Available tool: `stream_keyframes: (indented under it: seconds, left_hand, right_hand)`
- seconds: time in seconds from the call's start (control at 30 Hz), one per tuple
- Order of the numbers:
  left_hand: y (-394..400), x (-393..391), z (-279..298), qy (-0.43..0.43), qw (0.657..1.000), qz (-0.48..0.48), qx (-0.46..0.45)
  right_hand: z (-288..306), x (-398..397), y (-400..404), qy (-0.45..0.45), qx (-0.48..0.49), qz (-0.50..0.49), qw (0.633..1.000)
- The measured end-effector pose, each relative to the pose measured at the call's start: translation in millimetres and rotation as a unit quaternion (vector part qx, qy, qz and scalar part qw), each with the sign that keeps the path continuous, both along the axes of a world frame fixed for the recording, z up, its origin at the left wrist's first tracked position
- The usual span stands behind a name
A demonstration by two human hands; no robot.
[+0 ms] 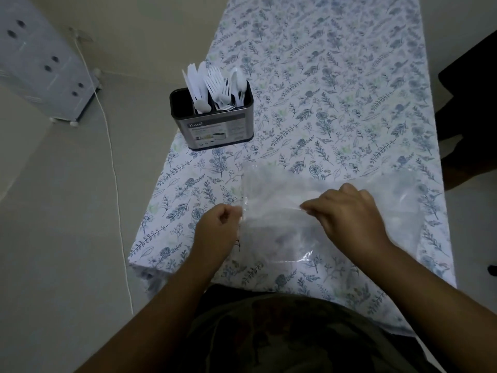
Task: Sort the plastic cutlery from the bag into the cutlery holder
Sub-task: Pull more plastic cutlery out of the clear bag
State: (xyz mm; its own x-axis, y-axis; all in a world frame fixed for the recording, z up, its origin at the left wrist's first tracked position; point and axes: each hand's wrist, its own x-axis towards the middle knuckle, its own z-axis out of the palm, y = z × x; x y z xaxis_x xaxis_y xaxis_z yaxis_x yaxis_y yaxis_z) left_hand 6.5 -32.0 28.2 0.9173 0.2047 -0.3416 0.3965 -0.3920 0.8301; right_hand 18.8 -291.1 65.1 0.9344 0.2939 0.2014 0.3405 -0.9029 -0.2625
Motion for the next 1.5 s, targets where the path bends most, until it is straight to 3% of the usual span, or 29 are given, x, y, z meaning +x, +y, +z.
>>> stream_keyframes:
  seconds: [0.23, 0.37, 0.57, 0.73, 0.87, 1.0, 1.13, 1.27, 1.5]
  left_hand:
    - [10, -6, -21, 0.036, 0.994, 0.035, 0.095]
    - [12, -9, -22, 0.054, 0.989, -0.036, 0.131]
    - [-9, -1, -16, -0.007, 0.996, -0.087, -0.010]
    - [-10, 6, -1, 0.019, 0.989, 0.081, -0.119]
    - [-6, 16, 12, 0.030, 0.981, 0.074, -0.179]
    - [-7, 27, 10, -0.013, 0.995, 0.045, -0.083]
    - [-1, 27, -7, 0.023, 0.998, 0.003, 0.064]
    - [-10, 21, -4, 0.028, 0.999, 0.033, 0.018]
    - [-36, 24, 1, 0.067, 0.996, -0.025, 0.044]
  right_hand:
    - [5, 4, -5, 0.002, -0.005, 0.019, 1.000]
    - [0, 7, -9, 0.032, 0.007, -0.001, 0.999]
    - [-6, 3, -5, 0.064, 0.035, -0.021, 0.997]
    - [-4, 3, -5, 0.083, 0.034, -0.057, 0.994]
    - [-9, -1, -4, 0.168, 0.041, -0.056, 0.983]
    - [-17, -11, -10, 0.156, 0.044, -0.080, 0.983]
    - [-37, -21, -13, 0.110, -0.033, -0.122, 0.986]
    - [-51, -18, -14, 0.109, -0.032, -0.121, 0.986]
    - [-43, -15, -17, 0.120, -0.006, -0.093, 0.988]
